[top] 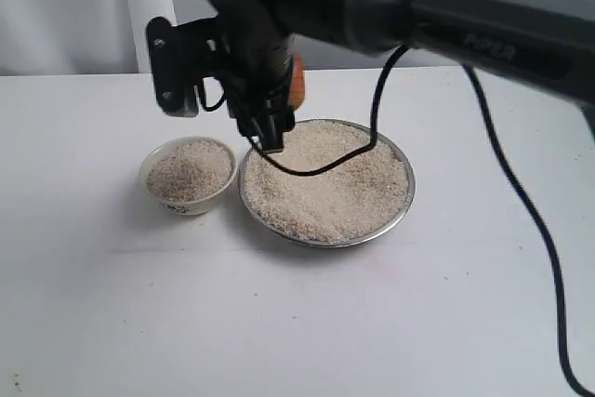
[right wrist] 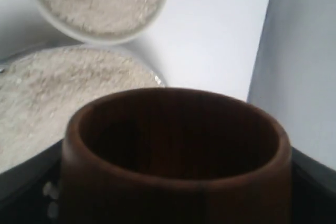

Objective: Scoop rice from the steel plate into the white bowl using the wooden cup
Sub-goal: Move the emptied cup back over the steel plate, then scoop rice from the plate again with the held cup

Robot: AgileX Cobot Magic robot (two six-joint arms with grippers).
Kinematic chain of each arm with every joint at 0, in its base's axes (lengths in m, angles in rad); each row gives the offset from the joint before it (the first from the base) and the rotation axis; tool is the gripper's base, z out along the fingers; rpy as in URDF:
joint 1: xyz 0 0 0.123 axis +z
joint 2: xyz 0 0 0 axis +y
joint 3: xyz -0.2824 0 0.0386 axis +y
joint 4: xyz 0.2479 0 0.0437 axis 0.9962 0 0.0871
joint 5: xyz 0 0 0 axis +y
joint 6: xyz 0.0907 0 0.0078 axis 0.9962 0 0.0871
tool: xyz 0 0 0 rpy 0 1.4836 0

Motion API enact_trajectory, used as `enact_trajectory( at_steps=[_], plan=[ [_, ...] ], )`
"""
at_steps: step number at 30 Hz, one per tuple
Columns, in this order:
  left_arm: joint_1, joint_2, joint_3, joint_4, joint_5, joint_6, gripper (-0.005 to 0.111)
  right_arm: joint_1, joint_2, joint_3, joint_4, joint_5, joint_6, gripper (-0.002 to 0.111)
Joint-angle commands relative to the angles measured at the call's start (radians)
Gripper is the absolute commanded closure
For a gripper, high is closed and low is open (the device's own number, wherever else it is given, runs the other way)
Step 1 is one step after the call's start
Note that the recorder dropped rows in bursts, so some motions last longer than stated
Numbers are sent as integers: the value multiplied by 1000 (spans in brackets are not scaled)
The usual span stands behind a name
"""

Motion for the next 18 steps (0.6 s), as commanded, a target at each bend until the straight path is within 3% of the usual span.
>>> enact_trajectory(
  at_steps=[1,8,18],
  plan=[
    [-3,-3,2,0,-6,-4,107,-69,-28,-8,34,179,-34,108],
    [-3,-3,2,0,-6,-4,107,-156,-14,4,61,220,-15,108],
    [-3,-3,2,0,-6,-4,107,-170,71,78,-71,220,-13,108]
  ],
)
